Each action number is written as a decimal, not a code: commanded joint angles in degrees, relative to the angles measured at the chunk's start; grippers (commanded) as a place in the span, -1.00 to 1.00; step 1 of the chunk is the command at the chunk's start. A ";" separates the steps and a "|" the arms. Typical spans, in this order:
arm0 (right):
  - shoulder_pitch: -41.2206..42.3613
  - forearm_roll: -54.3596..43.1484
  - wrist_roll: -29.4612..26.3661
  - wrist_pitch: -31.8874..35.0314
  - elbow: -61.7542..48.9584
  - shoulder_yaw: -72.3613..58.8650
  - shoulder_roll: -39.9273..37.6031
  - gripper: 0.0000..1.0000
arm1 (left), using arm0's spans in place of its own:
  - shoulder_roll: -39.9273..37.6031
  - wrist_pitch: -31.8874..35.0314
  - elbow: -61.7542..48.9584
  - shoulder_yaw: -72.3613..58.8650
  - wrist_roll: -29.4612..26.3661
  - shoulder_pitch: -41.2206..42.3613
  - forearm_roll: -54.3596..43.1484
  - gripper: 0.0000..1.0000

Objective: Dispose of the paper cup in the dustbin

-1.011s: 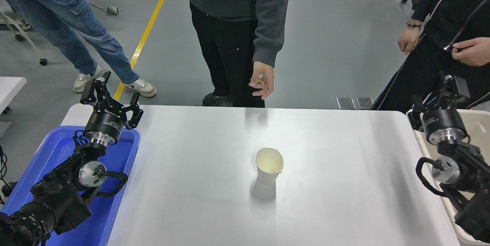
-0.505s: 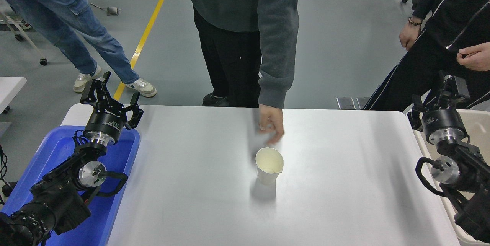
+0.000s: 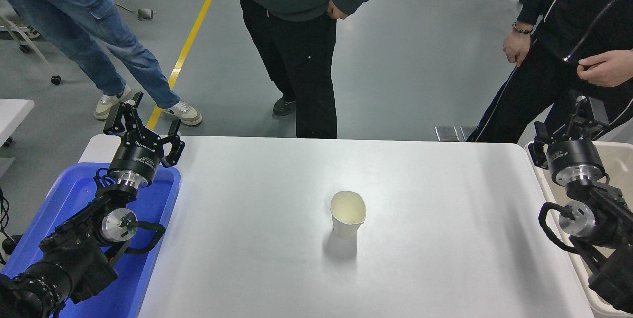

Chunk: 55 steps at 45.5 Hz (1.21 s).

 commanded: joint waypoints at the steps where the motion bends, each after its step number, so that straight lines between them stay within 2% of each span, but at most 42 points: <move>1: -0.05 0.03 -0.02 -0.11 -0.01 -0.16 -0.11 0.99 | 0.00 0.00 -0.01 0.00 0.01 0.00 0.00 1.00; 15: 1.62 -0.24 -0.02 -0.38 -0.01 -1.21 -2.13 0.99 | 0.00 0.00 -0.01 0.00 0.01 0.00 0.00 1.00; 28: 8.47 -0.24 -0.29 -1.26 -0.02 -15.87 -7.31 0.99 | 0.00 0.00 0.08 0.00 0.01 0.00 0.00 1.00; 42: 23.32 -0.15 -0.46 -3.72 0.77 -49.52 -11.97 0.99 | 0.00 0.00 -0.01 0.09 0.01 0.00 0.00 1.00; 55: 40.37 -0.41 -0.46 -3.10 2.00 -80.99 -11.01 0.99 | 0.00 0.00 -0.01 0.00 0.01 0.00 0.00 1.00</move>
